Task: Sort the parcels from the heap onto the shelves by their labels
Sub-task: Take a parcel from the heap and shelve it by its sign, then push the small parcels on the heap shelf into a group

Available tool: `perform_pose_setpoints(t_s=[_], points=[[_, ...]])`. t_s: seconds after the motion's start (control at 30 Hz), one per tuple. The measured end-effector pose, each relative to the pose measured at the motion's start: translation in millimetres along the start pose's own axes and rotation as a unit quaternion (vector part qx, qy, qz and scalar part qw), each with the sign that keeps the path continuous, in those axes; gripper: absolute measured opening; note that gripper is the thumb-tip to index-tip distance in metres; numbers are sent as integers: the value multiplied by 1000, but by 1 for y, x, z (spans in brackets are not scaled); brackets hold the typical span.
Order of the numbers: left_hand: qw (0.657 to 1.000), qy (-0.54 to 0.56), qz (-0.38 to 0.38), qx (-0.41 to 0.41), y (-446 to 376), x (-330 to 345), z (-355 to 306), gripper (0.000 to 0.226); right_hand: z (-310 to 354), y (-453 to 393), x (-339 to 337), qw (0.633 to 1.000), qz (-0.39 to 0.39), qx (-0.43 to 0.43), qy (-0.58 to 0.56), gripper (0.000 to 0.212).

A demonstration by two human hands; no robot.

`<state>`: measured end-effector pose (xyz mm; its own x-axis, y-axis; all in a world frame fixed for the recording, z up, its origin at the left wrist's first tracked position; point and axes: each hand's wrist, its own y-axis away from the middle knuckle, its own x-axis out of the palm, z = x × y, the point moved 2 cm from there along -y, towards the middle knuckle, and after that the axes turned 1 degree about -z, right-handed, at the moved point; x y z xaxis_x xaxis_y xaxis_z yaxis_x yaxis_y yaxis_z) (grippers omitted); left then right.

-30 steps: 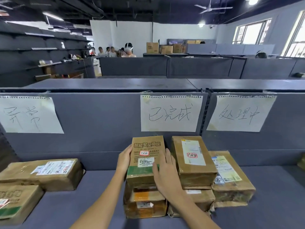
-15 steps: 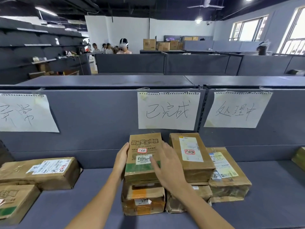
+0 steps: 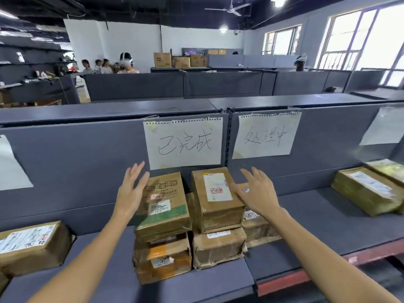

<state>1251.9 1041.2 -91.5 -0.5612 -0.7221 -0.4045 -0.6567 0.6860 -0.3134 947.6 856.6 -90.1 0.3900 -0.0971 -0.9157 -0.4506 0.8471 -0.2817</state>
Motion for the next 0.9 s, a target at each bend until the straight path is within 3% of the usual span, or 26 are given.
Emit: perform_pose_setpoints(t_s=[0.07, 0.2, 0.4, 0.7, 0.9], points=[[997, -21, 34, 59, -5, 12, -24, 50, -14, 10, -10, 1000, -12, 22, 3, 95], [981, -47, 111, 152, -7, 70, -70, 54, -50, 39, -32, 996, -25, 78, 19, 77], [950, -35, 207, 233, 22, 206, -135, 76, -133, 100, -76, 984, -48, 165, 50, 80], [882, 34, 319, 344, 122, 417, -271, 82, -312, 219, -170, 920, -120, 360, 101, 92], [832, 57, 381, 400, 197, 547, -355, 89, -427, 271, -220, 886, -144, 422, 125, 101]])
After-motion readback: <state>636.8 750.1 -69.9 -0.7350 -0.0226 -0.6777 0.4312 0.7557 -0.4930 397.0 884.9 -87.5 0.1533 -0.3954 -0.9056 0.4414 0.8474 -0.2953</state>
